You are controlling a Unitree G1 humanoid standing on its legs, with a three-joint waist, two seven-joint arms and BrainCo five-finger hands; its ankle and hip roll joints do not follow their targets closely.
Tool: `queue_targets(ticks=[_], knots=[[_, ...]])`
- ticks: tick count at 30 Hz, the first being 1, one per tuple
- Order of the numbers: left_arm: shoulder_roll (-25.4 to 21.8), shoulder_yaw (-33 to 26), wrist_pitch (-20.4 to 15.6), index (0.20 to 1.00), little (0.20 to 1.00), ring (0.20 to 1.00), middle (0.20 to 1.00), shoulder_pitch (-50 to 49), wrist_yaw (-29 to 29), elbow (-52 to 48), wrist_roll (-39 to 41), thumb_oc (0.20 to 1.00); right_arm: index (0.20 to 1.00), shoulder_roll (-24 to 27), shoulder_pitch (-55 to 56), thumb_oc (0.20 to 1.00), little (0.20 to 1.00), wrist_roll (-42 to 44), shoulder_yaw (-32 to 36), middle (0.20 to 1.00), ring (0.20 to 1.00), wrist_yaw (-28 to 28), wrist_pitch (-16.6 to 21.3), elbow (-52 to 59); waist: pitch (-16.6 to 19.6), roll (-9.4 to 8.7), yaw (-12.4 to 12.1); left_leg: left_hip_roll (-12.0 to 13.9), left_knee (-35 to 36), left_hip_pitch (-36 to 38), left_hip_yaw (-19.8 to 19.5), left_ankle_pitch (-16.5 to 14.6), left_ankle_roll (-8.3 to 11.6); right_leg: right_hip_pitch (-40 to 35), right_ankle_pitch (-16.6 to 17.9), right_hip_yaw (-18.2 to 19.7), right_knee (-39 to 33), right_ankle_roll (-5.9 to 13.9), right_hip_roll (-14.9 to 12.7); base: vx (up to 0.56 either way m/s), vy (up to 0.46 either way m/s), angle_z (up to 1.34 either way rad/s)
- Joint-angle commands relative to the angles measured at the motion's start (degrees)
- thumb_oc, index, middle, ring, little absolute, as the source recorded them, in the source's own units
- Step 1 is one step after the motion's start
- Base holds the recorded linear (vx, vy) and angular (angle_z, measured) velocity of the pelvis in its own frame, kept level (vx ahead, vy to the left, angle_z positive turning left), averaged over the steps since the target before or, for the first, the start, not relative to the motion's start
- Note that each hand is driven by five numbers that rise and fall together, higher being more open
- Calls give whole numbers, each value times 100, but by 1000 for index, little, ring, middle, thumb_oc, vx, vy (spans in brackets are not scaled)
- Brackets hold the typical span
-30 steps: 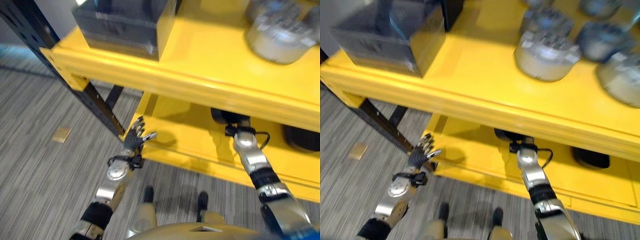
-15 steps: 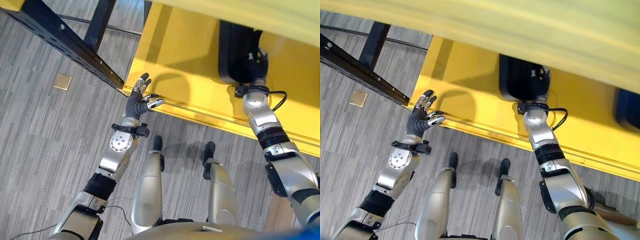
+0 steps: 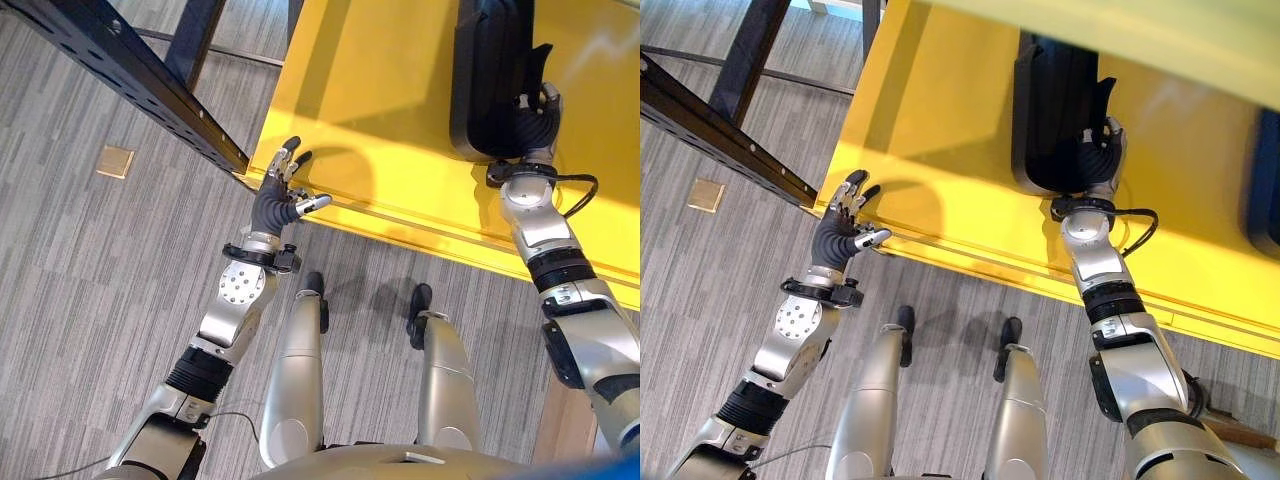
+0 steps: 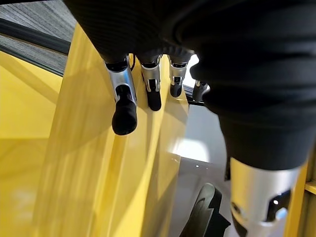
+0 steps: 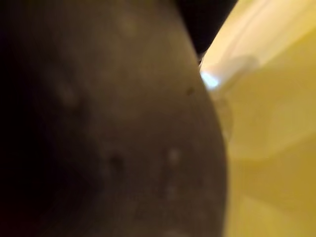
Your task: Move parts from the plastic box to the shelf.
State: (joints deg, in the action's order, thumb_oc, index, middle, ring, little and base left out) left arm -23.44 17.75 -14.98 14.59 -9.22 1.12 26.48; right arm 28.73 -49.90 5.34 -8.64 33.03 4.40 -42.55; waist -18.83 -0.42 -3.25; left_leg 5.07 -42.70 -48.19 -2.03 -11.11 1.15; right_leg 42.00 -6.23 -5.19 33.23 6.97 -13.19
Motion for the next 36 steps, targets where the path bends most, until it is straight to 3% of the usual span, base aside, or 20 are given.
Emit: queue_targets(ticks=[1,6,16,24,36], knots=[[3,175,219,1000,1000,1000,1000,-396,-106,256,152,1000,200,563,-456,200,200,106,76,200,200,218,195,-183,130,152,-2,41,54,-7,101,-79,-49,-13,-279,-251,530,-125,153,0,0,0],[-67,240,180,1000,1000,1000,1000,-378,-85,270,230,1000,200,949,-902,200,200,534,-293,200,200,-1,161,-1340,133,133,10,29,76,-49,101,-81,-35,30,-294,-272,532,-161,151,-1,1,1],[-101,239,141,1000,1000,1000,1000,-363,-100,292,274,1000,200,1163,-878,200,200,575,-461,200,200,-100,112,-1808,143,105,68,34,107,-14,96,-83,-29,-6,-286,-283,484,-163,172,0,0,0],[-54,209,114,1000,1000,1000,1000,-346,-117,352,242,1000,200,1116,-478,200,200,385,-429,200,200,-109,82,-1743,120,107,107,46,135,0,82,-70,-32,-39,-281,-295,464,-167,174,0,0,0],[44,31,85,1000,1000,1000,1000,-370,-145,443,155,1000,200,1066,733,200,200,-37,329,200,200,103,3,-905,125,85,224,47,132,-20,74,-93,-28,18,-302,-299,532,-162,149,0,0,0]])
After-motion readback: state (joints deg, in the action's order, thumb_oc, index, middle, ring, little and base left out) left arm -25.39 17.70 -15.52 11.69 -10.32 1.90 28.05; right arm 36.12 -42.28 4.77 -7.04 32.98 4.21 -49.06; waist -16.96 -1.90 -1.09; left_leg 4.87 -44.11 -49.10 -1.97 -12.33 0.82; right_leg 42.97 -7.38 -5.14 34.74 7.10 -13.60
